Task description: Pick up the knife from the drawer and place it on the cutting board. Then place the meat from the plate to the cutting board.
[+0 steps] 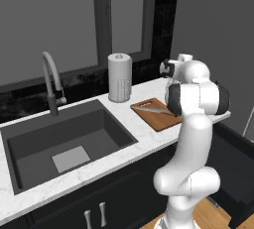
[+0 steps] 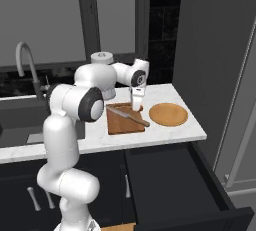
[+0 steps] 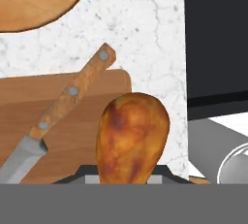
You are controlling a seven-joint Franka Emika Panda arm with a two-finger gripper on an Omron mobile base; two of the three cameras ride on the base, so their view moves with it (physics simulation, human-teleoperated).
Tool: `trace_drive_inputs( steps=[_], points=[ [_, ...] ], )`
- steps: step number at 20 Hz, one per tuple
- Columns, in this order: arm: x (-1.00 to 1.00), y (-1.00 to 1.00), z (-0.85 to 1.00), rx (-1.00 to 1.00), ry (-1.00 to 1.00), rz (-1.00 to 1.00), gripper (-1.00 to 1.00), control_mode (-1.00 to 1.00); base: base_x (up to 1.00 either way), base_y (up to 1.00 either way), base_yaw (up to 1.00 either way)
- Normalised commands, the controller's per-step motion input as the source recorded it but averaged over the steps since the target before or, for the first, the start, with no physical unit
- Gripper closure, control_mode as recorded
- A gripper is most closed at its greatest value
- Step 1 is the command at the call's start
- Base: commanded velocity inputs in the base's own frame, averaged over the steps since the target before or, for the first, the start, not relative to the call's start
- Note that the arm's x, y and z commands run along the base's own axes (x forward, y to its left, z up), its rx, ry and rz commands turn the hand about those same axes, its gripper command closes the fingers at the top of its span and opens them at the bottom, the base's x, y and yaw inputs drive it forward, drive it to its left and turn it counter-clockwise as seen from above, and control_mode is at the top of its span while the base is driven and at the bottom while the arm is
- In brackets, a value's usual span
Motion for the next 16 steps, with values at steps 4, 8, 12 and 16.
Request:
trace_drive_inputs(
  steps=[4,8,12,16],
  points=[
    [-0.32,0.76,0.00,0.00,-0.03,-0.04,1.00,-1.00,0.00,0.00,0.00],
    [0.01,0.28,-0.01,-0.01,0.00,-0.02,1.00,-1.00,0.00,0.00,0.00],
    [0.20,0.06,-0.12,0.00,0.00,0.00,1.00,-1.00,0.00,0.00,0.00],
    [0.37,0.00,-0.30,-0.01,0.09,0.00,1.00,-1.00,0.00,0.00,0.00]
  ],
)
